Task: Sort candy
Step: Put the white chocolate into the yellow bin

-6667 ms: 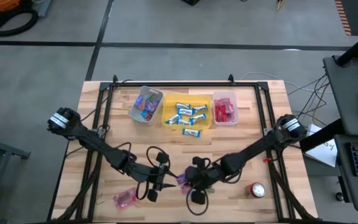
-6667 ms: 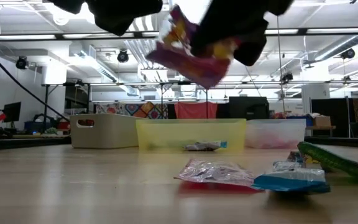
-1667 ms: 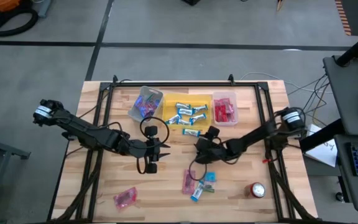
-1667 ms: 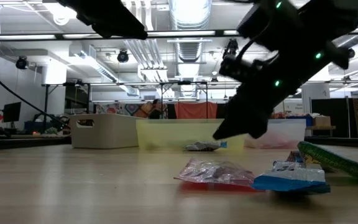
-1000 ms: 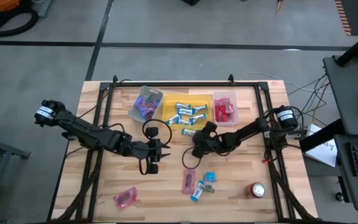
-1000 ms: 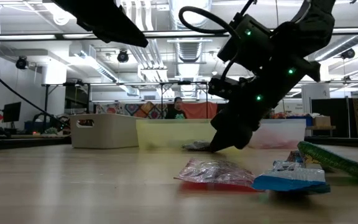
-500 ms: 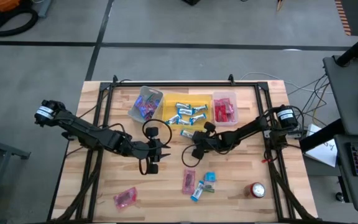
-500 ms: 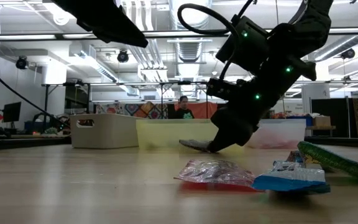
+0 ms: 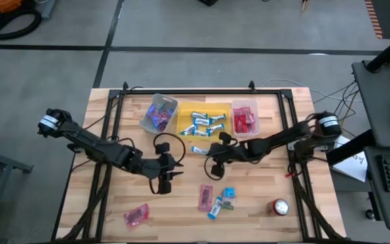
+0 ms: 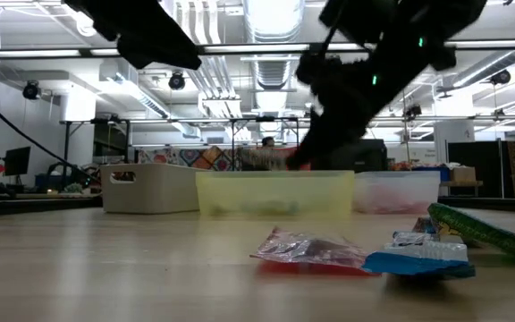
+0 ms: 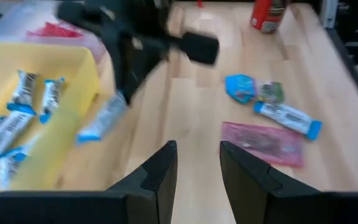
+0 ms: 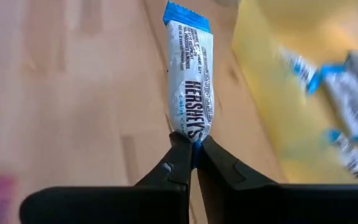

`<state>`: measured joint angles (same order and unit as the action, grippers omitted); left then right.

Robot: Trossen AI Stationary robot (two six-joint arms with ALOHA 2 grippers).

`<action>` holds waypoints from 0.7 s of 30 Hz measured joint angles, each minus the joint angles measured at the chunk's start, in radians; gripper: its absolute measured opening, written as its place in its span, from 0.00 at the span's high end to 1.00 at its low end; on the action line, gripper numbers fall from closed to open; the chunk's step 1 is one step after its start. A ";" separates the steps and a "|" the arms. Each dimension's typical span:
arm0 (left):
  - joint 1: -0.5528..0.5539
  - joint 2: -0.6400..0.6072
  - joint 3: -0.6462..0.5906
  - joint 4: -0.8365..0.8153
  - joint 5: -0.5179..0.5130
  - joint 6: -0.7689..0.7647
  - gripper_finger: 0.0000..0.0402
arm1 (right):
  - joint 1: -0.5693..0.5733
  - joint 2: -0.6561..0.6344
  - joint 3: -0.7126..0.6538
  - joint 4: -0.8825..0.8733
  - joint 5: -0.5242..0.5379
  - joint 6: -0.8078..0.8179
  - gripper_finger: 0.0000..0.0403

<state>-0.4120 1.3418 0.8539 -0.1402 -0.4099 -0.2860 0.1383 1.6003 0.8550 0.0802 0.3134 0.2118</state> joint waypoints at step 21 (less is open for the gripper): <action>-0.341 0.037 0.000 -0.116 0.003 -0.588 0.74 | -0.344 -0.033 0.303 -0.386 -0.143 -0.463 0.97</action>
<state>-0.7529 1.3785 0.8539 -0.2562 -0.4068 -0.8742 -0.2061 1.5670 1.1584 -0.3063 0.1708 -0.2511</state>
